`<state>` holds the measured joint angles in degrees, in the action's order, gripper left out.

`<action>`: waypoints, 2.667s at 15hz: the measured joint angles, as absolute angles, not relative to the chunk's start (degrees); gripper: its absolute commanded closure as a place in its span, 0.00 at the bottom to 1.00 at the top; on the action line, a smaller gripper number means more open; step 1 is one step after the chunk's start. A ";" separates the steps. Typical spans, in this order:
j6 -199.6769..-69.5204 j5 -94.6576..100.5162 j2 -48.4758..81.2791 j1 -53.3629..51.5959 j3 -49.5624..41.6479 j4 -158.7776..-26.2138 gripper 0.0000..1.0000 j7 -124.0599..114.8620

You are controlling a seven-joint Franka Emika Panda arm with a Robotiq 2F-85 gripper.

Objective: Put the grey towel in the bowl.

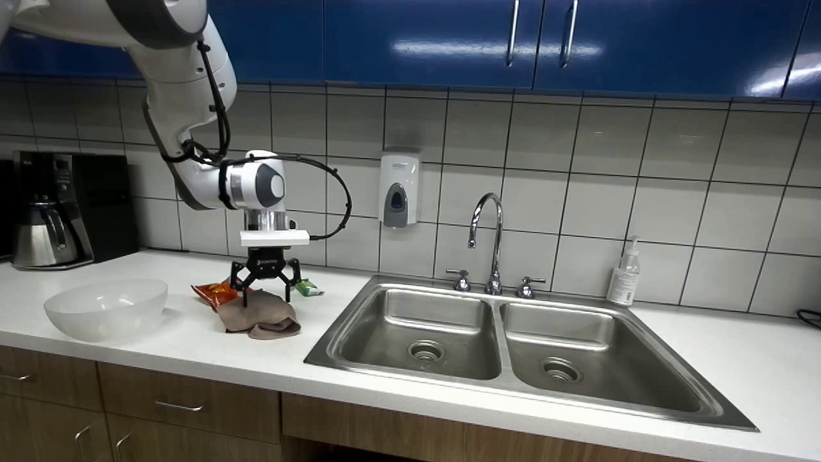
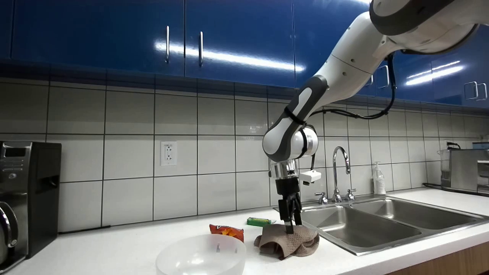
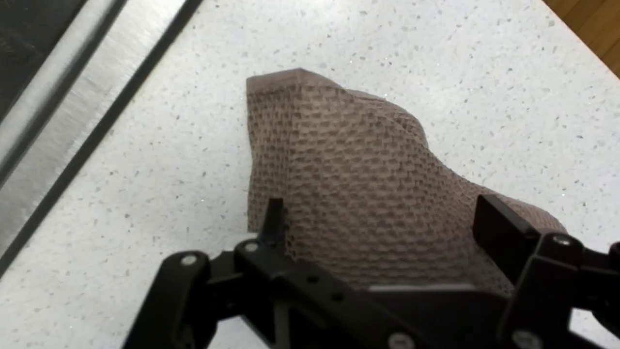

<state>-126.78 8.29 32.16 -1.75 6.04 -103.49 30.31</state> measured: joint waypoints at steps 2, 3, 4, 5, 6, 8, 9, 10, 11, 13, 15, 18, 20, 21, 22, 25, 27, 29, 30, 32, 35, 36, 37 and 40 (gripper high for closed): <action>-126.72 8.29 33.18 -1.75 6.37 -103.07 0.00 30.55; -126.72 8.29 33.66 -1.75 6.49 -102.91 0.00 30.65; -126.71 8.29 34.09 -1.75 6.58 -102.72 0.00 30.72; -126.68 8.29 34.44 -1.75 6.65 -102.54 0.00 30.76; -126.66 8.29 34.76 -1.75 6.72 -102.36 0.00 30.81; -126.64 8.29 35.18 -1.74 6.80 -102.12 0.00 30.95; -126.63 8.29 35.28 -1.74 6.82 -102.06 0.00 31.03; -126.62 8.29 35.37 -1.72 6.82 -101.98 0.10 31.12; -126.61 8.29 35.43 -1.70 6.82 -101.90 0.26 31.17; -126.60 8.29 35.46 -1.64 6.82 -101.79 0.42 31.42; -126.60 8.28 35.46 -1.57 6.82 -101.69 0.58 31.76; -126.61 8.13 35.45 -1.34 6.84 -101.52 0.80 32.49; -126.63 7.87 35.41 -1.03 6.86 -101.39 0.95 33.03; -126.64 7.83 35.36 -0.85 6.86 -101.35 1.00 33.13; -126.65 7.75 35.29 -0.66 6.87 -101.32 1.00 33.25; -126.66 7.32 35.17 -0.23 6.87 -101.24 0.98 33.46; -126.66 7.11 35.10 -0.16 6.88 -101.19 0.98 33.50; -126.76 7.07 34.69 -0.16 7.11 -101.11 0.98 33.50; -126.91 7.07 34.29 -0.17 7.32 -101.04 0.98 33.50; -127.14 7.07 32.70 -0.19 7.85 -100.97 0.98 33.50; -127.20 7.07 29.70 -0.24 8.50 -100.97 0.98 33.50; -127.22 7.06 28.78 -0.29 8.59 -100.99 0.98 33.50; -127.27 7.03 27.95 -0.36 8.66 -101.01 0.98 33.50; -127.45 6.93 25.70 -0.48 9.05 -101.14 0.98 33.50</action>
<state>-127.45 6.93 25.70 -0.48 9.05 -101.14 33.50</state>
